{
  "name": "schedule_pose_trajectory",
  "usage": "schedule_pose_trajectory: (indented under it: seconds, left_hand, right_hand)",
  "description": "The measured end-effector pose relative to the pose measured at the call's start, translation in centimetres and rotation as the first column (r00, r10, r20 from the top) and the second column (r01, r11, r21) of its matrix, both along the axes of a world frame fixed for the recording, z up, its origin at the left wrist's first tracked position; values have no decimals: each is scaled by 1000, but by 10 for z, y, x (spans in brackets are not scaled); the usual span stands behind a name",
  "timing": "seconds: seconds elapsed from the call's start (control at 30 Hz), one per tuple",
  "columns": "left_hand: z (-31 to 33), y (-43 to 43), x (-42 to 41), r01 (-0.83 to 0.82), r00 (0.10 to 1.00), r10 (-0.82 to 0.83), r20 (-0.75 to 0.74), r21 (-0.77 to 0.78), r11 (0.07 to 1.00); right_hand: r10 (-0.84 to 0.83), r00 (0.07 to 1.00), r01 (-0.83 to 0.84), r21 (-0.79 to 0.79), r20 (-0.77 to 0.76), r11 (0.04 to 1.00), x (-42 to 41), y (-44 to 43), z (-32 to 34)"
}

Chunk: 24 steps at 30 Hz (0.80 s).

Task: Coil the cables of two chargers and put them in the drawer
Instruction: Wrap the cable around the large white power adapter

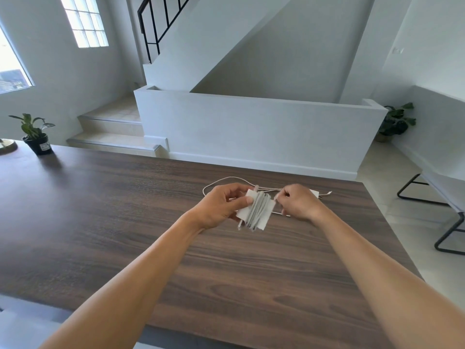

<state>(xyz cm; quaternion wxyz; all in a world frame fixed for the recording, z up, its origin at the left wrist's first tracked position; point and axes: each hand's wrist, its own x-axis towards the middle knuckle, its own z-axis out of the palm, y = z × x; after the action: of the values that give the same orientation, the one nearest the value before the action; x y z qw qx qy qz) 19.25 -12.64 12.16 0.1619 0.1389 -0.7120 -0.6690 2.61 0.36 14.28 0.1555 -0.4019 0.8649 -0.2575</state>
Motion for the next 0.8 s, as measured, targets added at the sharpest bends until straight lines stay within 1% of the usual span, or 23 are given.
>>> schedule_pose_trajectory:
  seconds: [0.07, 0.13, 0.2, 0.23, 0.3, 0.37, 0.43, 0.5, 0.53, 0.57, 0.6, 0.63, 0.67, 0.7, 0.73, 0.8]
  left_hand:
    - [3, -2, -1, -70, 994, 82, -66, 165, 984]
    - [5, -7, -3, -149, 981, 176, -77, 275, 950]
    - [6, -12, -7, -230, 966, 254, -49, 280, 932]
    - [4, -14, -9, -260, 960, 279, -34, 269, 927]
    - [1, -17, -13, -292, 952, 304, -11, 252, 923]
    - [-3, -18, -16, -311, 948, 318, 6, 228, 923]
    - [-7, -18, -18, -328, 943, 331, 17, 185, 926]
    - [-13, -18, -20, -346, 938, 345, 27, 115, 931]
    - [-15, -18, -20, -353, 935, 352, 31, 77, 932]
    - [-17, -17, -21, -361, 932, 360, 33, 47, 931]
    - [-18, -17, -20, -371, 929, 370, 34, 27, 928]
    - [-19, -17, -20, -381, 924, 380, 37, 18, 924]
    - [-19, -17, -19, -389, 921, 388, 38, 21, 921]
    - [-20, -18, -19, -394, 919, 393, 38, 25, 919]
    - [-20, -18, -18, -393, 919, 392, 38, 22, 919]
    - [-21, -17, -16, -371, 927, 372, 43, -21, 928]
  right_hand:
    - [64, 991, -68, 35, 117, 997, 0, 15, -23]
    - [165, 944, -185, 44, 286, 982, 9, 28, -50]
    - [236, 849, -292, 48, 472, 955, 24, 35, -69]
    - [260, 804, -331, 39, 535, 943, 31, 35, -73]
    - [296, 754, -367, 2, 587, 930, 39, 35, -70]
    - [326, 714, -355, -80, 620, 931, 43, 34, -59]
    - [360, 626, -290, -222, 692, 931, 45, 31, -50]
    - [386, 569, -186, -343, 727, 921, 51, 26, -39]
    - [367, 565, -103, -378, 739, 920, 55, 24, -32]
    - [336, 589, -26, -398, 735, 917, 59, 21, -25]
    - [287, 680, 20, -408, 675, 913, 62, 20, -19]
    - [228, 802, 27, -416, 552, 909, 64, 18, -15]
    - [184, 902, -2, -422, 390, 906, 64, 17, -12]
    - [169, 956, -50, -434, 241, 900, 64, 16, -10]
    - [180, 972, -95, -444, 152, 891, 66, 15, -7]
    - [188, 977, -123, -450, 101, 884, 71, 13, -1]
